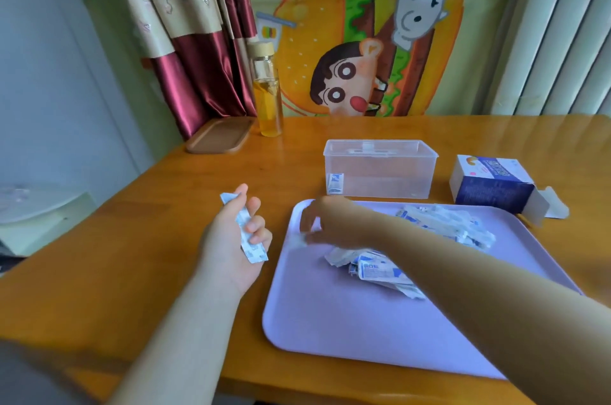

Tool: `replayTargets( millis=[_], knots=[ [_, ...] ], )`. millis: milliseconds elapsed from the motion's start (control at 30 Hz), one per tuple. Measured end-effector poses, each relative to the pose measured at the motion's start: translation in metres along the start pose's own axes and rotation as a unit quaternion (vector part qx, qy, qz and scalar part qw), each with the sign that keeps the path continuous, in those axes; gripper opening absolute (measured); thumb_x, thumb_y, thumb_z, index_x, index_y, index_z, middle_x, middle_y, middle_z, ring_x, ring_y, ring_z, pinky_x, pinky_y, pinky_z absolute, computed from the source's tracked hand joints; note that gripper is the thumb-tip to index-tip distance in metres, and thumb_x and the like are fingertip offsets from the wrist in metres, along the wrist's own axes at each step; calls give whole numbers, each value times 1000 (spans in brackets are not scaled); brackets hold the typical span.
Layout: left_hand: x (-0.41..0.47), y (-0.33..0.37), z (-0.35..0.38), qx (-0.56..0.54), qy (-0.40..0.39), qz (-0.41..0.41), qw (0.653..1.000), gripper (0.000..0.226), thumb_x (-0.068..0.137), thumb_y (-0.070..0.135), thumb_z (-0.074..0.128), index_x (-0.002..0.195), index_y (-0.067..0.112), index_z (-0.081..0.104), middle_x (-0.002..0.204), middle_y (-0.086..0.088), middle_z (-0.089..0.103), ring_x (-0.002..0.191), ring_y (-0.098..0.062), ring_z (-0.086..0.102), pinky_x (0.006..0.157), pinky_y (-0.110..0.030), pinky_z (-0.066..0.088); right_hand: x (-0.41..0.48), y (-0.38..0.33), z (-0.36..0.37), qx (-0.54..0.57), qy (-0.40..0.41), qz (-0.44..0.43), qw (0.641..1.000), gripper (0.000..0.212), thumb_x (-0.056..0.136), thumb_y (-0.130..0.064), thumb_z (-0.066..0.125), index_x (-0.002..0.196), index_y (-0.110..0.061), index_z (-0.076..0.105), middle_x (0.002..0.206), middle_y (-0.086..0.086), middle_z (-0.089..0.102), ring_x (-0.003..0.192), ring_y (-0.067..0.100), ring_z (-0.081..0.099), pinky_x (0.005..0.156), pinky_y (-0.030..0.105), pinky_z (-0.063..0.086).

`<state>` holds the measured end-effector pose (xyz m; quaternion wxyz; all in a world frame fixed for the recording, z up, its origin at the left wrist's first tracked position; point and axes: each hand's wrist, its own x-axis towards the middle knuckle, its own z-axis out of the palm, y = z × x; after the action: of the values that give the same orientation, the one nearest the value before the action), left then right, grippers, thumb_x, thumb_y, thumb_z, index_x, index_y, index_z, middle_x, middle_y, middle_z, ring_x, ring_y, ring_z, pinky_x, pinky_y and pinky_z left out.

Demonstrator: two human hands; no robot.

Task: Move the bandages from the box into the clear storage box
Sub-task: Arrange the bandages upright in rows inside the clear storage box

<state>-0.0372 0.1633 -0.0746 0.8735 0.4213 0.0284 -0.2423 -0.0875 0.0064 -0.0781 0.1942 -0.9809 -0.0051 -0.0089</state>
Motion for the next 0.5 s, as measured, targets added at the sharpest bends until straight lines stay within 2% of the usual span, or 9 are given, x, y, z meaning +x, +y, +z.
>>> replayTargets(
  millis=[33, 100, 167, 200, 233, 267, 333, 433, 500],
  knots=[
    [3, -1, 1, 5, 10, 5, 1000, 1, 96, 23, 52, 96, 23, 53, 71, 6, 49, 36, -4, 33, 34, -14, 25, 0, 2, -8, 53, 53, 14, 997, 12, 89, -21, 61, 95, -12, 67, 79, -5, 59, 68, 14, 53, 54, 13, 36],
    [6, -5, 6, 29, 21, 5, 999, 10, 92, 27, 58, 86, 21, 52, 73, 6, 49, 38, -4, 32, 35, -14, 23, -2, 7, -24, 207, 141, 50, 967, 13, 88, -18, 63, 80, -10, 65, 63, -5, 56, 56, 8, 51, 57, 20, 39],
    [5, -12, 18, 72, -2, -16, 997, 18, 87, 38, 62, 86, 21, 57, 76, 5, 49, 43, -4, 33, 35, -14, 23, -5, 10, -35, 400, 136, 75, 903, 17, 89, -15, 63, 72, -12, 62, 59, -3, 58, 57, 7, 53, 60, 20, 44],
    [3, -15, 23, 99, -39, -33, 994, 25, 85, 45, 61, 90, 21, 60, 78, 3, 53, 45, -4, 37, 36, -14, 26, -6, 7, -37, 451, 111, 77, 882, 18, 88, -14, 63, 71, -13, 61, 59, -2, 60, 59, 8, 55, 62, 19, 45],
    [1, -21, 32, 118, -92, -53, 987, 30, 85, 50, 56, 93, 21, 62, 78, 3, 57, 48, -4, 44, 37, -14, 31, -9, 8, -39, 456, 91, 78, 882, 16, 88, -14, 64, 71, -12, 62, 60, -2, 62, 60, 8, 57, 62, 18, 45],
    [-2, -24, 37, 128, -137, -67, 980, 32, 89, 49, 49, 94, 21, 64, 75, 4, 61, 50, -3, 51, 37, -14, 36, -9, 5, -37, 432, 73, 74, 896, 13, 86, -14, 66, 74, -11, 64, 62, -1, 64, 61, 8, 59, 60, 17, 45],
    [-2, -31, 41, 136, -167, -86, 973, 32, 95, 42, 43, 97, 22, 68, 73, 4, 61, 53, -2, 55, 39, -14, 39, -9, -2, -34, 353, 71, 76, 930, 10, 83, -15, 70, 85, -5, 68, 69, 4, 69, 60, 6, 62, 52, 12, 40],
    [6, -37, 37, 71, -115, -114, 984, 26, 100, 26, 41, 104, 20, 65, 72, 4, 60, 46, -4, 53, 41, -14, 39, -8, 5, -33, 302, 123, 102, 940, 16, 80, -21, 73, 88, -7, 68, 68, -1, 67, 53, 2, 58, 47, 11, 38],
    [10, -36, 31, 26, -61, -114, 991, 24, 100, 21, 40, 107, 20, 63, 78, 4, 57, 54, -6, 49, 50, -19, 39, -4, 19, -30, 224, 145, 146, 953, 20, 81, -28, 71, 90, -11, 65, 78, 1, 67, 63, 10, 60, 51, 18, 41]
  ],
)
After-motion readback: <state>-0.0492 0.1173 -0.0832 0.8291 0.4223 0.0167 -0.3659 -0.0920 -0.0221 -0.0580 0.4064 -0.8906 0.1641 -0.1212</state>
